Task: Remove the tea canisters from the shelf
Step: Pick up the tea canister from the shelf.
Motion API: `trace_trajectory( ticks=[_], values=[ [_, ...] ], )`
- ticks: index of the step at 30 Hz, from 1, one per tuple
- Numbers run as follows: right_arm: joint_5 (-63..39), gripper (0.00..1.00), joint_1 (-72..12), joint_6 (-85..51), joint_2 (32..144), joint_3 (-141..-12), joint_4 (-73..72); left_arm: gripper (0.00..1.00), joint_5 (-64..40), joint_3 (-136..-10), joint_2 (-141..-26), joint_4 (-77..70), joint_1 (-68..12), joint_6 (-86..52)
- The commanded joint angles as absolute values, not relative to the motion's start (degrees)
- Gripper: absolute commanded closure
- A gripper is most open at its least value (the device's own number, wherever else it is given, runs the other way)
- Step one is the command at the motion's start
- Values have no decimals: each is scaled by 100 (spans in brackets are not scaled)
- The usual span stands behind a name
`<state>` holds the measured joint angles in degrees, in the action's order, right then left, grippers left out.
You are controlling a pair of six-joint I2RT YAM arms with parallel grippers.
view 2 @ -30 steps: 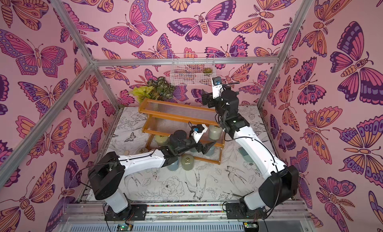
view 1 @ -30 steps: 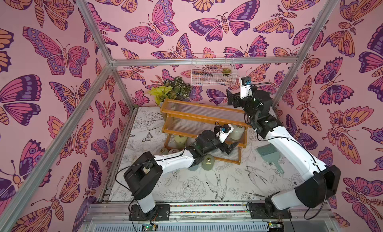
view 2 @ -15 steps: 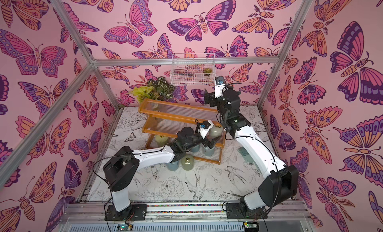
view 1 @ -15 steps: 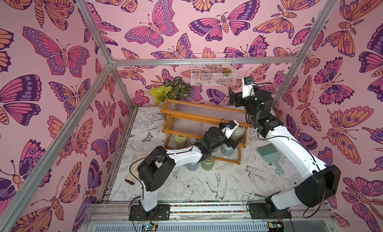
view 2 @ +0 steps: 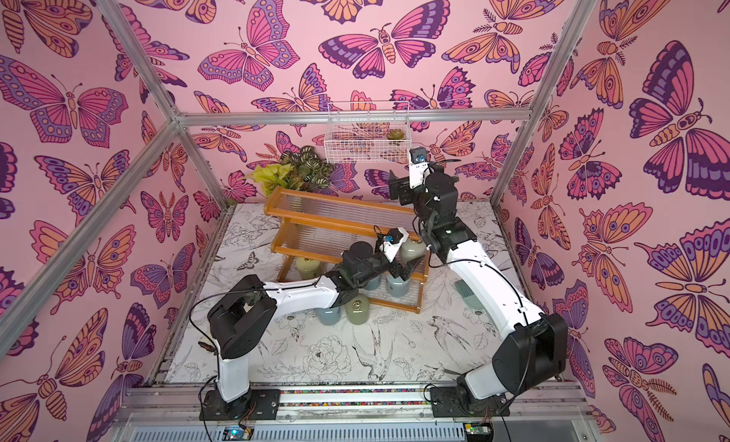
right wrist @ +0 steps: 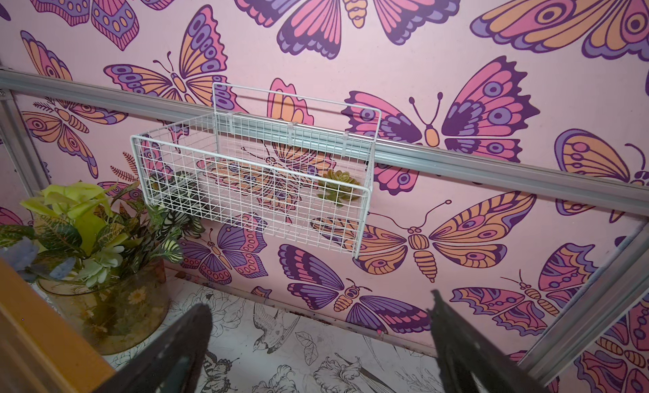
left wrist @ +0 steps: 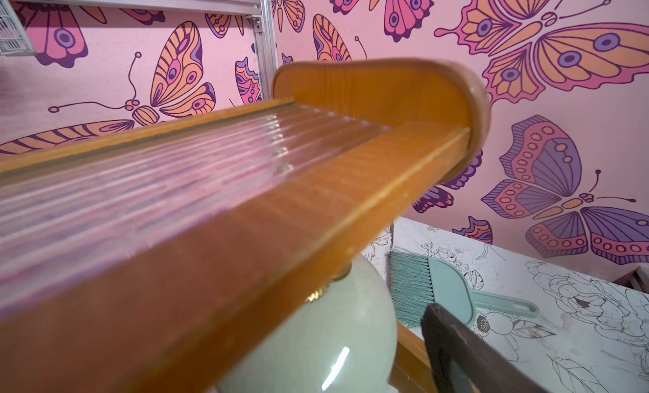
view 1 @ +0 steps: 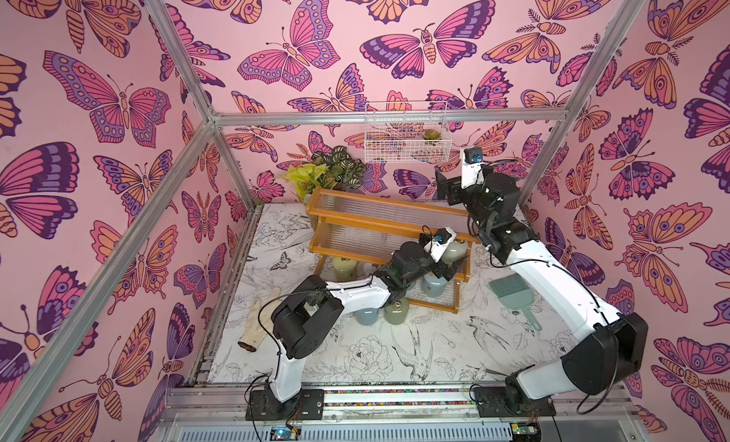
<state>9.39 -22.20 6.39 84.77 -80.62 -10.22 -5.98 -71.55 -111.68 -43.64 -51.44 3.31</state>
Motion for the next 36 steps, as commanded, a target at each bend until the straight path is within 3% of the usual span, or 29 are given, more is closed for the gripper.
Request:
trace_trajectory(
  ticks=[1,17,25,31,36],
  values=[
    [869,1,-2172,642,8532,-7983,-1277,0,-554,-7317,-11363,-4566,-5063,160],
    [866,1,-2164,667,8553,-7868,-1405,1,-620,-7596,-11805,-4742,-5001,-57],
    [900,1,-2165,712,8508,-7790,-1494,11,-642,-7654,-11883,-4730,-4983,-139],
    [896,1,-2165,695,8474,-7743,-1567,25,-716,-7499,-11698,-4631,-4981,-98],
    [895,1,-2166,668,8447,-7706,-1621,28,-565,-7176,-11374,-4681,-4983,30]
  ],
)
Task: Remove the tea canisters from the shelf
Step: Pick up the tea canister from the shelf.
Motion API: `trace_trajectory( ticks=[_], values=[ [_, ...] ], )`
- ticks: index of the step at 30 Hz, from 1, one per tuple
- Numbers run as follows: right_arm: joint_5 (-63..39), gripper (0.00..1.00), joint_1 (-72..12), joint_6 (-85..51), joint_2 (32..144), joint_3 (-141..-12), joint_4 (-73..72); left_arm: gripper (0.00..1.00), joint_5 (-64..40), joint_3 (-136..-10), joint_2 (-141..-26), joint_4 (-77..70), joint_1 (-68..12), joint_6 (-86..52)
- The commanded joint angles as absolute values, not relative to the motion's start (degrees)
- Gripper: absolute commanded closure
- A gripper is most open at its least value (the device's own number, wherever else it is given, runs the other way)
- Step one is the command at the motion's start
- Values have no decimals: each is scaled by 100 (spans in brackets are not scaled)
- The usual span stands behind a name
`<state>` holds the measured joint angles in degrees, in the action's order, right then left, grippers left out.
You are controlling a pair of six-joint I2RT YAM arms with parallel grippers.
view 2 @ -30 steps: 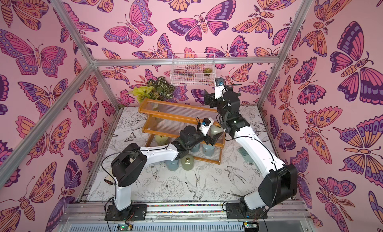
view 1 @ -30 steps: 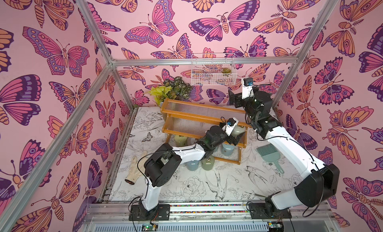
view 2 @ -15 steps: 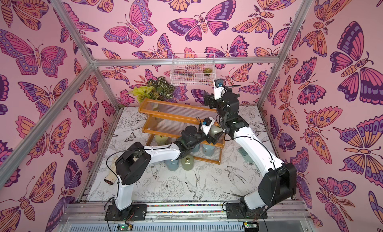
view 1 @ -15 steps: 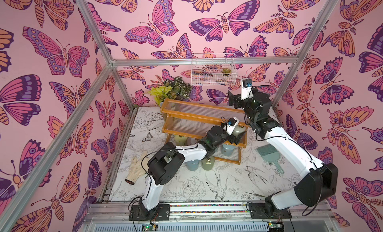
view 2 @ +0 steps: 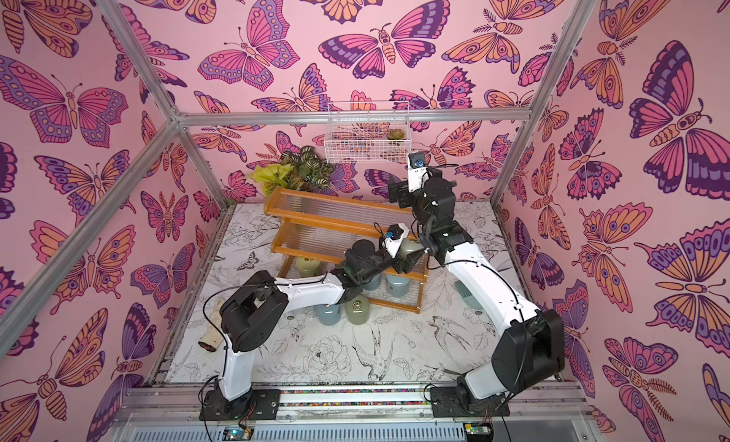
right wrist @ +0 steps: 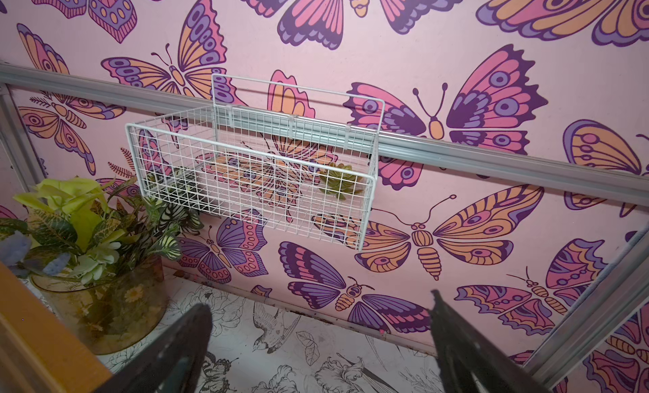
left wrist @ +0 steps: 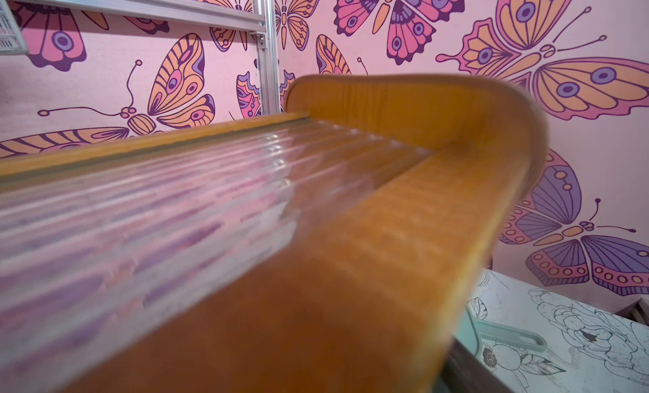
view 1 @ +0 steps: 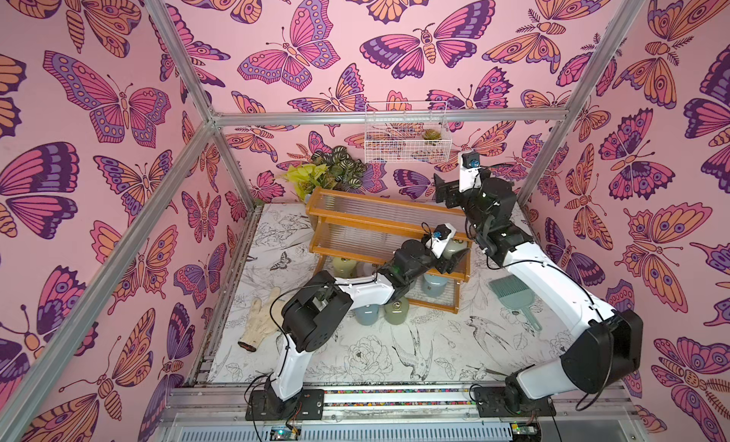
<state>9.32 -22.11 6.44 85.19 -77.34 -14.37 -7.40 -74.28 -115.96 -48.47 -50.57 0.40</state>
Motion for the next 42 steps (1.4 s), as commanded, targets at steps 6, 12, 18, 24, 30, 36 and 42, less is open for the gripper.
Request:
trace_trajectory(
  ticks=[6,12,18,24,30,36,42],
  values=[
    [877,1,-2166,656,8451,-7689,-1663,30,-380,-6827,-11039,-4710,-4983,200],
    [900,1,-2162,633,8503,-7694,-1679,30,-332,-6763,-10865,-4764,-4983,308],
    [1006,1,-2164,633,8556,-7723,-1714,30,-388,-6668,-10623,-4868,-4983,342],
    [1087,1,-2167,598,8646,-7752,-1732,29,-405,-6490,-10326,-4931,-4992,387],
    [1172,1,-2167,571,8742,-7791,-1731,29,-413,-6317,-10090,-5008,-5008,405],
    [1220,1,-2165,593,8805,-7869,-1705,28,-326,-6055,-9844,-5015,-5036,470],
    [1194,1,-2162,554,8864,-7939,-1696,28,-186,-5679,-9443,-4936,-5043,569]
  ],
)
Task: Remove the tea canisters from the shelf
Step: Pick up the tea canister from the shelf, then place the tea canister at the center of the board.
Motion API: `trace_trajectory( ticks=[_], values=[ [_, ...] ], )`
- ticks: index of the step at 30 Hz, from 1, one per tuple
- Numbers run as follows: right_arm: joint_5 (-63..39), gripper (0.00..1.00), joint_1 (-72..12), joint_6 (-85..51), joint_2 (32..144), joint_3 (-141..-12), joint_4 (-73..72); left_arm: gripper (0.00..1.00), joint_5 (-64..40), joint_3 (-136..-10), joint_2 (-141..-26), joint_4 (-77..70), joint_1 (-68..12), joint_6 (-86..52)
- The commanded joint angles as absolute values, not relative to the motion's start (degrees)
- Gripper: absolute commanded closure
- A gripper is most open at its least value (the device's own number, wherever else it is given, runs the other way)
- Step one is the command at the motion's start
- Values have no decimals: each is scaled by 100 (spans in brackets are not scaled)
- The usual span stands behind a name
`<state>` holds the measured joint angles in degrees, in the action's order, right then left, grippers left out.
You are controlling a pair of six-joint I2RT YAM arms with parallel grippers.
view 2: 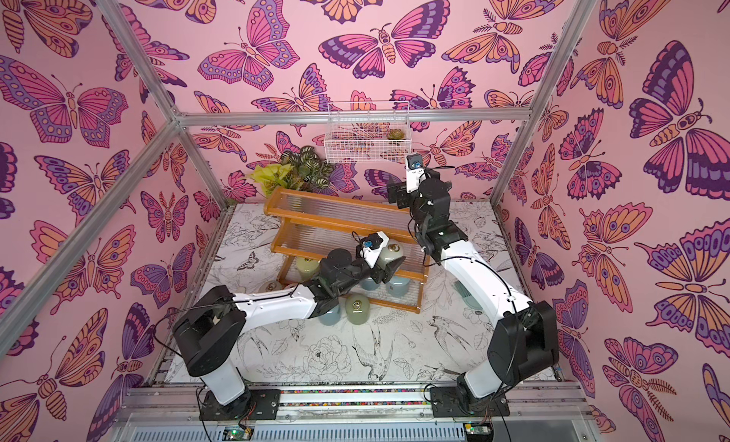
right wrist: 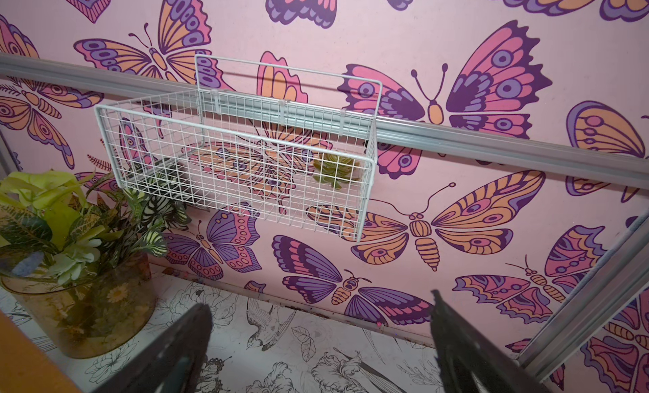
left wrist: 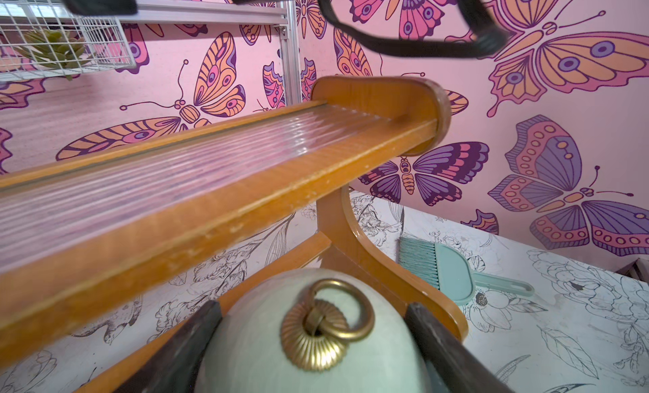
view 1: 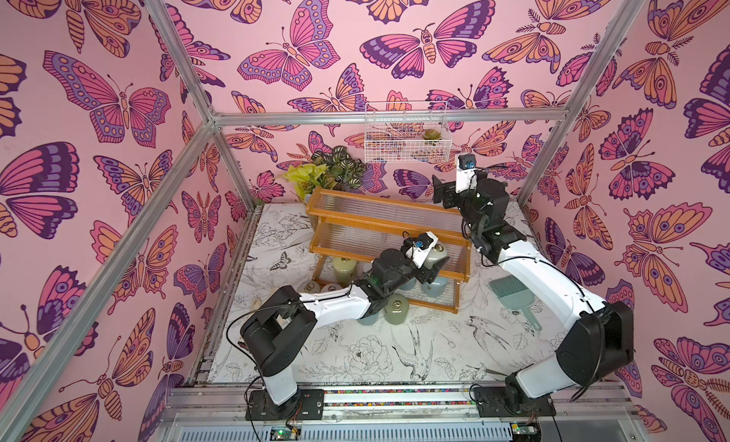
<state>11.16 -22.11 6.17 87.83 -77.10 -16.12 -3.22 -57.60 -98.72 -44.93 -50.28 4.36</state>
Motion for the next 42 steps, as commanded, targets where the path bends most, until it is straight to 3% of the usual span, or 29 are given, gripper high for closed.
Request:
trace_trajectory(
  ticks=[1,15,23,42],
  values=[
    [1194,1,-2165,555,8867,-7945,-1690,28,-159,-5625,-9380,-4906,-5045,584],
    [1169,1,-2167,493,8966,-8111,-1583,28,0,-4947,-8467,-4623,-5144,646],
    [1146,1,-2177,510,8967,-8211,-1390,28,470,-4571,-8290,-4812,-5757,795],
    [1379,1,-2333,642,8607,-7977,-1215,28,1131,-4068,-9633,-6430,-6995,220]
  ],
)
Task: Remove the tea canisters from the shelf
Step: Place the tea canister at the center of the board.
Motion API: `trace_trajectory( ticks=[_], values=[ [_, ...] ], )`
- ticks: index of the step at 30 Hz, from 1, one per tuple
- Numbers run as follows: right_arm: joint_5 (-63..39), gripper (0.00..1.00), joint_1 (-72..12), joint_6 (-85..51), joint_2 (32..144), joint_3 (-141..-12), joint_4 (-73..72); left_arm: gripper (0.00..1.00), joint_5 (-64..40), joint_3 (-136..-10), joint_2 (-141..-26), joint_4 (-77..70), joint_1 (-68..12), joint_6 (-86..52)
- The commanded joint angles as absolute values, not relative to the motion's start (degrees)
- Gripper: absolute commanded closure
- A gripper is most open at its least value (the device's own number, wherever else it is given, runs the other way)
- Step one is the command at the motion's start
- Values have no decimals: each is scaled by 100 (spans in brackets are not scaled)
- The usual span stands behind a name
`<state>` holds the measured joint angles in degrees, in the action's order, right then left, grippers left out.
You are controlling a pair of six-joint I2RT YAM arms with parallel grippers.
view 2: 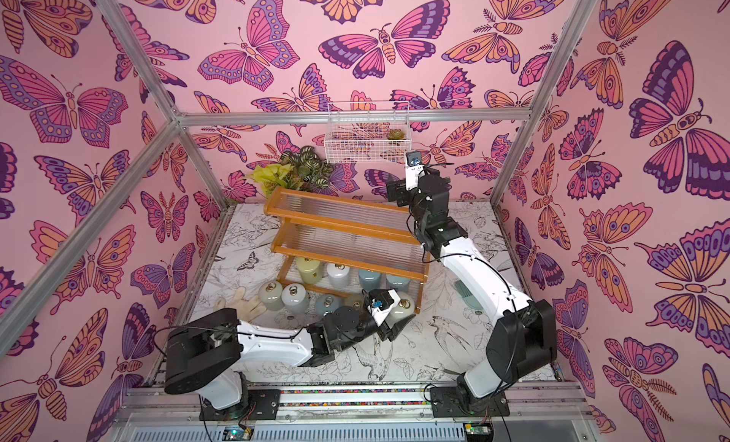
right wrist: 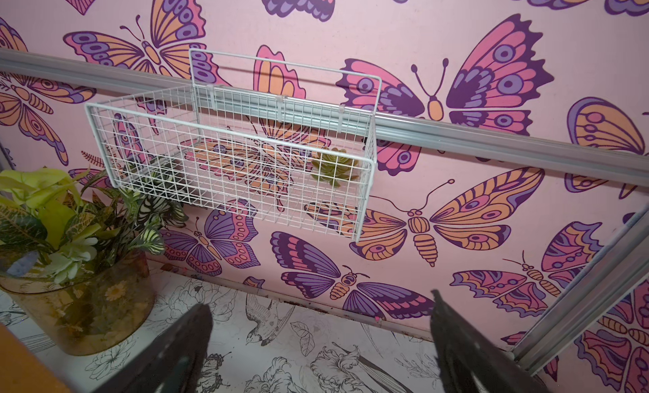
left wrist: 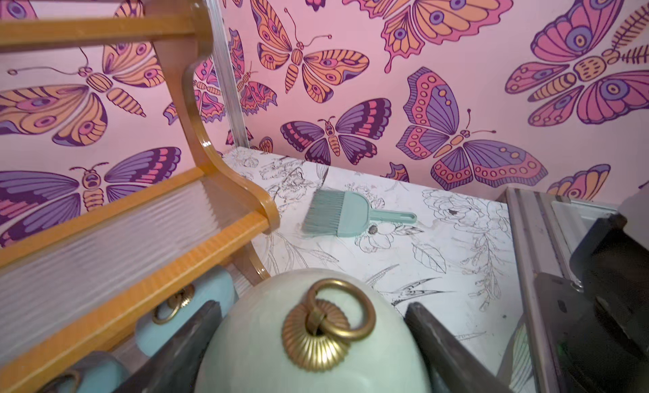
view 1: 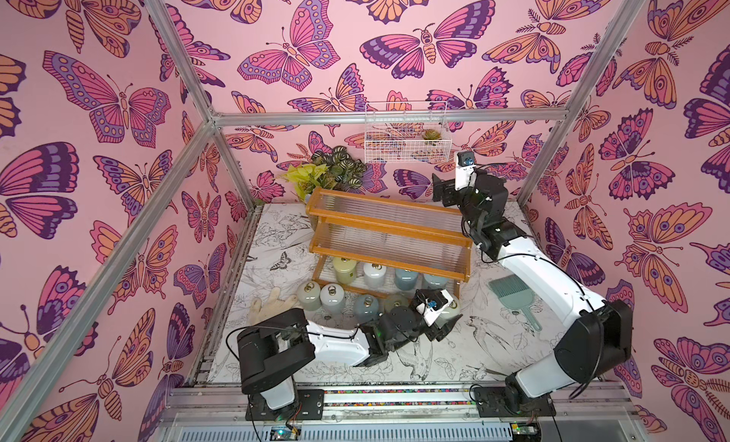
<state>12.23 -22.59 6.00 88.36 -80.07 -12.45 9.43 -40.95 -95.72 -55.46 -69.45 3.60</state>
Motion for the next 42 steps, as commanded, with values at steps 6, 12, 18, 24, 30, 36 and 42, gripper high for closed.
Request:
trace_trajectory(
  ticks=[6,12,18,24,30,36,42],
  values=[
    [1534,1,-2443,711,8482,-7807,-1279,28,1307,-4019,-10152,-6793,-7014,215],
    [1598,1,-2496,795,8469,-7828,-1232,28,1332,-4150,-10846,-7045,-7040,84],
    [1590,1,-2539,827,8420,-7910,-1179,27,1699,-4235,-11356,-7312,-7063,23],
    [1599,1,-2632,818,8334,-7927,-1135,20,1856,-4235,-11559,-7313,-7066,-65],
    [1522,1,-2710,758,8163,-7816,-1061,2,2103,-4149,-11489,-7179,-7066,-149],
    [1420,1,-2783,734,7903,-7628,-990,0,2234,-4076,-11241,-7034,-7074,-143],
    [1176,1,-2830,583,7315,-7153,-900,0,2241,-4267,-10302,-5668,-7092,-4]
  ],
)
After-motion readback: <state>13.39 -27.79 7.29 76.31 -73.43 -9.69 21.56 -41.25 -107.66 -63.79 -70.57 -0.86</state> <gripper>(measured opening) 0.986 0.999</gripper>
